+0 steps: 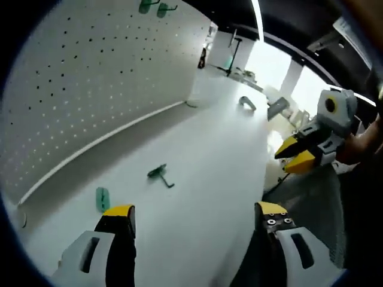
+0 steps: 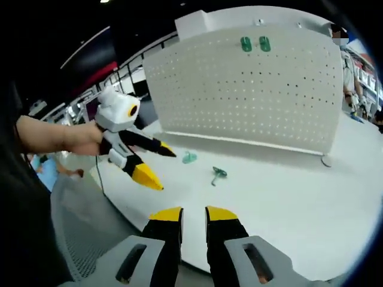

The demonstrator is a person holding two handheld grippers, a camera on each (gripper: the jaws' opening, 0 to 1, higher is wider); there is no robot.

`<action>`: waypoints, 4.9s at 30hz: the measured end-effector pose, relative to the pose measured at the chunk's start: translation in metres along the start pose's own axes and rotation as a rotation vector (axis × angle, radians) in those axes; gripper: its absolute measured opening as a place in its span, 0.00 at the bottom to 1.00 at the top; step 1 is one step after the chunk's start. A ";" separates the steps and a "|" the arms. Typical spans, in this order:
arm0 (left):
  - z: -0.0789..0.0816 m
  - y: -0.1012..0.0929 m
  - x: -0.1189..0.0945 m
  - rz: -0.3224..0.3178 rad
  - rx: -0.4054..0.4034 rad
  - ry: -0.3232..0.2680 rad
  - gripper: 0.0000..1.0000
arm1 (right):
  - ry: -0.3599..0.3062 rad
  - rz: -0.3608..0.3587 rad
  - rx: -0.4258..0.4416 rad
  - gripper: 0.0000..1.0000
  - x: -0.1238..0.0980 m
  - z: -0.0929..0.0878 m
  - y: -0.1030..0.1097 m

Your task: Insert the hook assembly into the mounting plate slot until the hook locks in place.

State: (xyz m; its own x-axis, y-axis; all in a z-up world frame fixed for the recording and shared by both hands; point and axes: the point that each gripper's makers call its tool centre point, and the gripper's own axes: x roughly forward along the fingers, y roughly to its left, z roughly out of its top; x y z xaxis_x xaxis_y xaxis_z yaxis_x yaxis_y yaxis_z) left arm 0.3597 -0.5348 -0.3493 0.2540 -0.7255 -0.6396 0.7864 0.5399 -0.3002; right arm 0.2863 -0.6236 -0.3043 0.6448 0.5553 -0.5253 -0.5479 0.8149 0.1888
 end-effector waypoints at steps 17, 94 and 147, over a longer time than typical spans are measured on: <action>0.032 0.020 0.052 -0.043 0.019 0.010 0.76 | 0.034 -0.011 0.043 0.13 0.005 -0.012 -0.010; 0.027 0.048 0.086 0.007 0.081 0.155 0.04 | 0.066 -0.060 0.119 0.10 0.009 -0.024 -0.030; 0.056 -0.047 -0.081 0.132 -0.012 -0.168 0.03 | 0.006 0.082 -0.031 0.10 0.016 0.006 0.031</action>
State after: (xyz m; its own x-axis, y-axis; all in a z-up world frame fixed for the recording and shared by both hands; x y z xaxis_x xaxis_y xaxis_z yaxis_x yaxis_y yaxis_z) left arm 0.3340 -0.5250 -0.2434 0.4454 -0.7084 -0.5476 0.7332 0.6396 -0.2309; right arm 0.2830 -0.5882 -0.3021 0.5939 0.6184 -0.5145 -0.6148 0.7614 0.2055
